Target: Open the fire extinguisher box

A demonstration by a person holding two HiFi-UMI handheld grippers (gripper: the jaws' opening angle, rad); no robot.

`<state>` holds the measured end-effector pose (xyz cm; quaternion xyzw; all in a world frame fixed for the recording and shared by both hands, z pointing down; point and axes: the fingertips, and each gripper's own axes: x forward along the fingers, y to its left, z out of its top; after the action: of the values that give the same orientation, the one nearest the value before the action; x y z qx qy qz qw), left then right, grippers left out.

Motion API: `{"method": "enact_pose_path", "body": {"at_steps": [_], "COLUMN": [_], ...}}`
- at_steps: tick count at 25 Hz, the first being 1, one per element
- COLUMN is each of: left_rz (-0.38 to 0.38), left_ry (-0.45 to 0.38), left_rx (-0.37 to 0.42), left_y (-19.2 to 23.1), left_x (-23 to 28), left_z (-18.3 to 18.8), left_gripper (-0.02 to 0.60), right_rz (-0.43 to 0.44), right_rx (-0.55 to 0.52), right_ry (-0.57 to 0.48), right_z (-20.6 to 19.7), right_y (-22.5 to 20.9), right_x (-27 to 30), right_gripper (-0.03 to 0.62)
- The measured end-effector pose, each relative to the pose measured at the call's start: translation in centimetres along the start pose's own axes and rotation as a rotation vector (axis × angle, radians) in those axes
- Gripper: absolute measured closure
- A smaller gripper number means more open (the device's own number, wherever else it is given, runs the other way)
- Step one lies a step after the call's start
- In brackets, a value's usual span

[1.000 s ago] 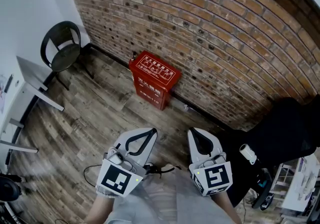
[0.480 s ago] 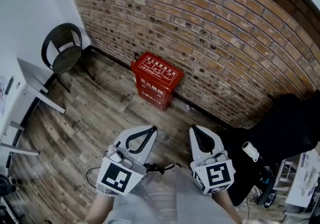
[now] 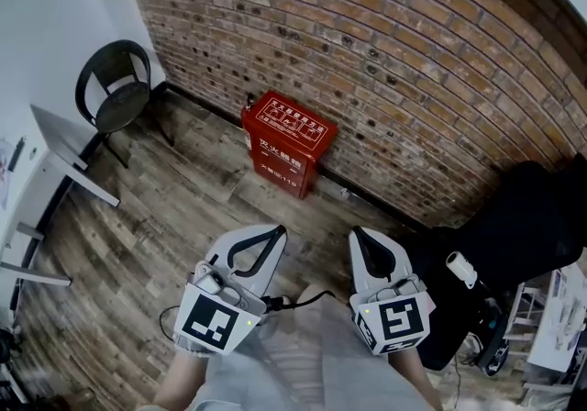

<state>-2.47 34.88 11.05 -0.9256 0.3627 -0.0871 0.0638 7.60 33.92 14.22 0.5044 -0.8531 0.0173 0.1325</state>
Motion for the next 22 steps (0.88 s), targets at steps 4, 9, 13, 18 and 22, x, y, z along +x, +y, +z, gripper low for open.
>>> {"method": "enact_pose_path", "body": {"at_steps": [4, 9, 13, 18, 22], "left_rz": [0.011, 0.025, 0.045, 0.063, 0.077], "left_ry": [-0.009, 0.003, 0.013, 0.02, 0.028], "left_rx": [0.001, 0.01, 0.008, -0.002, 0.002], "left_y": [0.2, 0.9, 1.9, 3.7, 5.5], "left_x": [-0.4, -0.2, 0.3, 1.4, 3.6], "left_z": [0.3, -0.1, -0.4, -0.7, -1.0], "left_gripper": [0.583, 0.583, 0.583, 0.583, 0.583], "right_rz": [-0.002, 0.0, 0.023, 0.04, 0.044], "right_rx": [0.001, 0.01, 0.007, 0.003, -0.003], "right_ry": [0.002, 0.005, 0.006, -0.003, -0.005], "right_z": [-0.2, -0.5, -0.5, 0.0, 0.1], "right_y": [0.1, -0.1, -0.5, -1.3, -3.3], "right_x": [-0.3, 0.2, 1.5, 3.8, 5.9], "right_gripper": [0.586, 0.586, 0.586, 0.586, 0.586]}}
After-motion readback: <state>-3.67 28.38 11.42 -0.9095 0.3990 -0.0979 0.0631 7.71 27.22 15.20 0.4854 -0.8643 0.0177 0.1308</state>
